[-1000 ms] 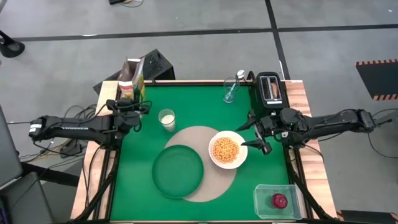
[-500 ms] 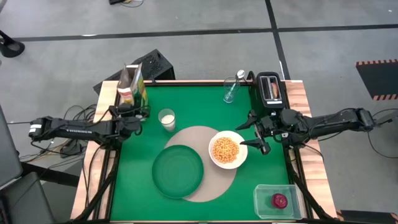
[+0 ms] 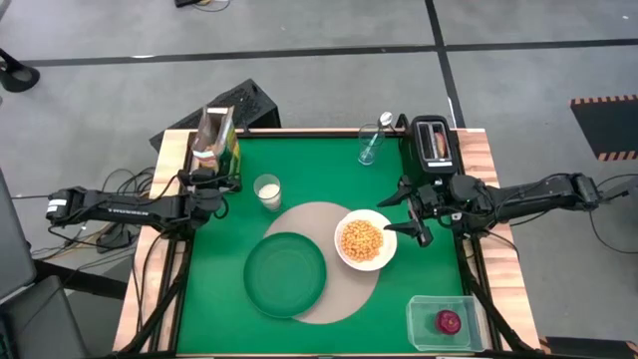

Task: Arrange a breakfast setting
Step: Pour the cereal from the green cereal box into the white bowl

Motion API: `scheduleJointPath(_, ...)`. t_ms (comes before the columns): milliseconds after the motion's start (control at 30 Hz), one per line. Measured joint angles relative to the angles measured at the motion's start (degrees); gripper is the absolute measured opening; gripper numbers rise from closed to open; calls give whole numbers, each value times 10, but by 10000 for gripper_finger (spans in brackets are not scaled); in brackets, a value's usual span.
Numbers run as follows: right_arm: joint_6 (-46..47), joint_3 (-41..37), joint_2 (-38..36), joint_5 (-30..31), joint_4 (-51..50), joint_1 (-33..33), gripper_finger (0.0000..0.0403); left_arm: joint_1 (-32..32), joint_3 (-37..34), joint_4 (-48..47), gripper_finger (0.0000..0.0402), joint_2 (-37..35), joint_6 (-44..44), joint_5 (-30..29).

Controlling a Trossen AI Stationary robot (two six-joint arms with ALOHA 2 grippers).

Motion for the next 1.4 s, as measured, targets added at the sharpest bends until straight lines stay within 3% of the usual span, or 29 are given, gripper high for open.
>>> scheduleJointPath(233, 6, 0, 0, 0, 0, 0, 306, 0, 0, 0, 134, 0, -2, -14)
scheduleJointPath(500, 6, 0, 0, 0, 0, 0, 306, 0, 11, 3, 215, 0, 4, -14)
scheduleJointPath(667, 6, 0, 0, 0, 0, 0, 306, 0, 46, 4, 249, 0, 67, -15)
scheduleJointPath(1067, 6, 0, 0, 0, -15, 0, 306, 0, 139, 4, 253, 0, 157, -14)
scheduleJointPath(1400, 3, 0, 0, 0, -21, 0, 306, 0, 152, -1, 253, 0, 172, 28)
